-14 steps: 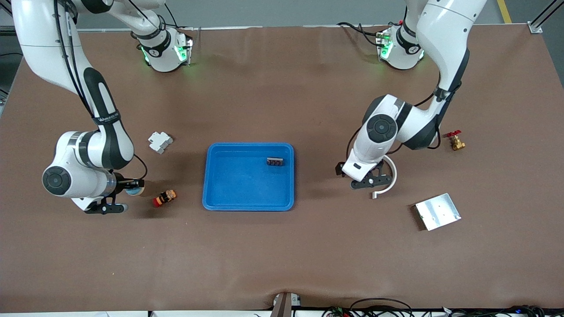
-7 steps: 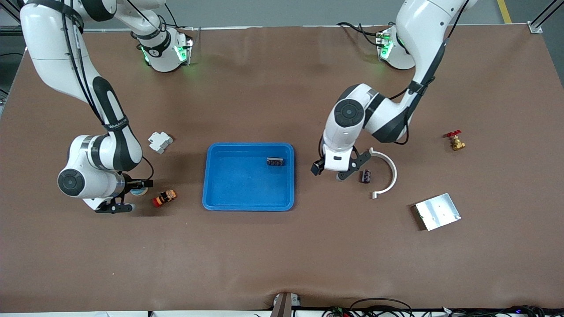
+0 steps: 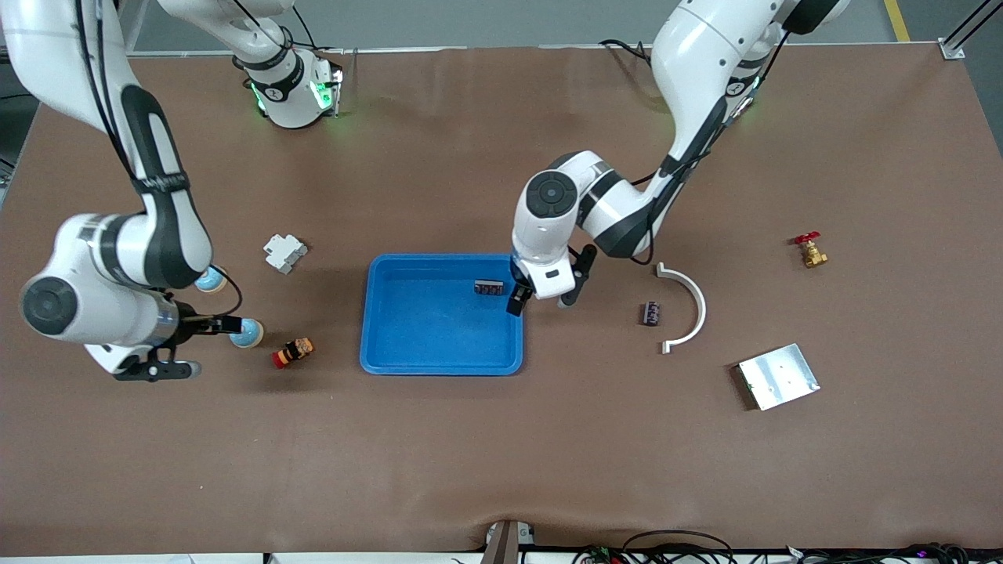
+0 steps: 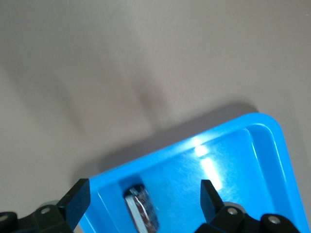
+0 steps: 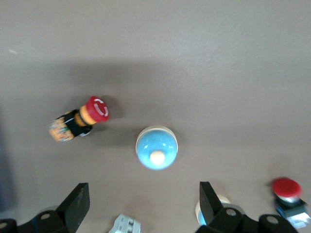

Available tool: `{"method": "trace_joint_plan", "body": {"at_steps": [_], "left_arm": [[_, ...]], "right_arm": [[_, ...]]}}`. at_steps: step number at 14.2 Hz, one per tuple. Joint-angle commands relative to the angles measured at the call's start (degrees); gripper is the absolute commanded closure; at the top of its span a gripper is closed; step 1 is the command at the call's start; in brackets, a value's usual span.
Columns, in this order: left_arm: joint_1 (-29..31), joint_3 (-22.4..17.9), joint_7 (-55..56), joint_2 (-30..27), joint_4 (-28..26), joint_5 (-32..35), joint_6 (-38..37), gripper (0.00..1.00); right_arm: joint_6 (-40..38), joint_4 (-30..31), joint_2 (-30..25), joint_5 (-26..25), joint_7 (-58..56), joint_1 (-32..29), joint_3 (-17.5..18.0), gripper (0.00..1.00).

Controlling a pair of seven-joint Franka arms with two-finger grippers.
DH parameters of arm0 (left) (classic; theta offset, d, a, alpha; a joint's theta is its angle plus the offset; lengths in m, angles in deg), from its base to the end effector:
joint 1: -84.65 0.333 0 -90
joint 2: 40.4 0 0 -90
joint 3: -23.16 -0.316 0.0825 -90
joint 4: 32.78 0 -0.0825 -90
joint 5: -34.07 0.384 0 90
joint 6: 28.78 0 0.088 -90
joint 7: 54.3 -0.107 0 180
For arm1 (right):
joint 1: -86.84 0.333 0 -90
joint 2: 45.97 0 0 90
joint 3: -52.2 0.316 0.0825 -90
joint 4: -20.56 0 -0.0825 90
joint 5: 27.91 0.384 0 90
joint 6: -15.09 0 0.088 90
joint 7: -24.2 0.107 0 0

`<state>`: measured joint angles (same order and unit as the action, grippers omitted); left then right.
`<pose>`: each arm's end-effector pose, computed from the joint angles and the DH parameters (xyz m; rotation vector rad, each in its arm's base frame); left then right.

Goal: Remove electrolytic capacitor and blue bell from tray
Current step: 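Place the second bell with the right gripper while the left gripper returns to the tray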

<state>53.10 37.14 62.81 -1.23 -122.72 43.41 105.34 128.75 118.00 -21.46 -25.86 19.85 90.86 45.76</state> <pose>0.5191 -0.4871 0.2598 2.4965 1.7140 -0.0156 0.6471 -0.0184 0.3360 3.1263 0.0371 -0.2231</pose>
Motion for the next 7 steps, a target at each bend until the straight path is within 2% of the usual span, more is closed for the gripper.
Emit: {"method": "trace_joint_plan", "body": {"at_steps": [1, 3, 7], "left_arm": [[-1.23, -0.53, 8.71, 1.35, 3.88, -0.11, -1.67, 0.0], [-2.28, -0.79, 13.56, 1.96, 3.98, -0.02, -2.28, 0.0], [-6.4, -3.95, 21.92, 9.51, 11.35, -0.11, -3.25, 0.0]], "right_arm": [[-6.14, 0.21, -7.78, -0.47, 0.04, -0.85, 0.28, 0.0], [-12.2, -3.81, -10.69, -0.47, 0.04, -1.82, 0.37, 0.0], [-22.32, -11.65, -14.3, -0.56, 0.04, -3.05, 0.81, 0.0]]}}
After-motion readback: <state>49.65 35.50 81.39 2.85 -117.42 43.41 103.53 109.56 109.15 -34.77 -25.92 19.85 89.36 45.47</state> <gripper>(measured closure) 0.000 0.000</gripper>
